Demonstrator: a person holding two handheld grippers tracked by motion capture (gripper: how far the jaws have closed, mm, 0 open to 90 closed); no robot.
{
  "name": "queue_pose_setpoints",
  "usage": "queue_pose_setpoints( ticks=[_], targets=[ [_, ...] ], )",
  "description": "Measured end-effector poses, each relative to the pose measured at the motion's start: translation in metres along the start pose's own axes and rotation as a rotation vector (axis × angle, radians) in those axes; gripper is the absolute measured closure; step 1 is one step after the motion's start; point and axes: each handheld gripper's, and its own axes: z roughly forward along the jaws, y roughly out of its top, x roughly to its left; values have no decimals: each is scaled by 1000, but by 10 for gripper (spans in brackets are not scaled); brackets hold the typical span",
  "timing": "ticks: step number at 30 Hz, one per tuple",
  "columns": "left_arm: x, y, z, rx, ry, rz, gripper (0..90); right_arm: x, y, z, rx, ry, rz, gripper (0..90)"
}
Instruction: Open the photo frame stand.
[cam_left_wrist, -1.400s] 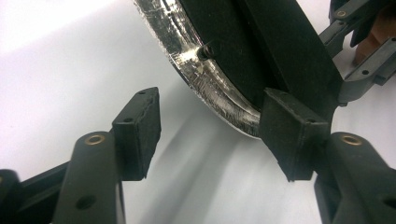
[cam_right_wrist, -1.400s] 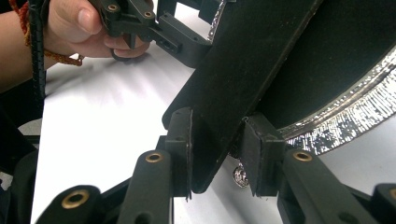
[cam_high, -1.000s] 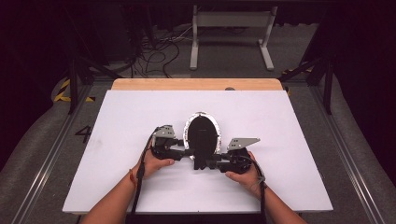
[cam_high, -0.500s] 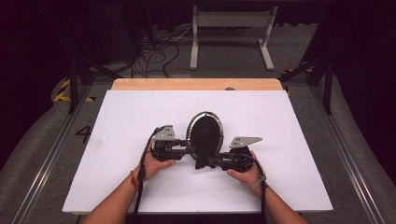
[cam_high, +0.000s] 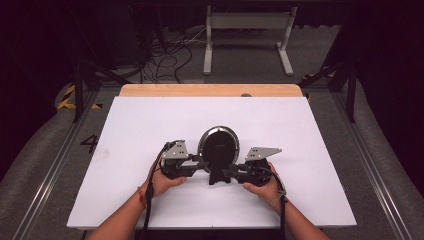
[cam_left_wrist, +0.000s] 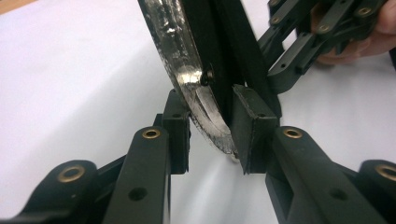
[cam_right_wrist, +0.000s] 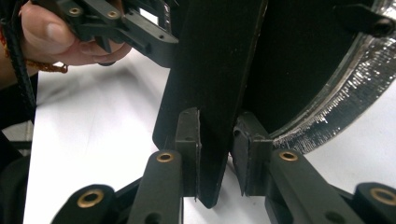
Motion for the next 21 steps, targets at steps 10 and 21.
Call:
queue_pose_setpoints(
  ticks=[10, 21],
  targets=[
    [0, 0, 11, 31, 25, 2, 605, 1, 0, 0, -9, -1, -5, 732],
    [-3, 5, 17, 2, 102, 47, 707, -1, 2, -5, -15, -39, -5, 747]
  ],
)
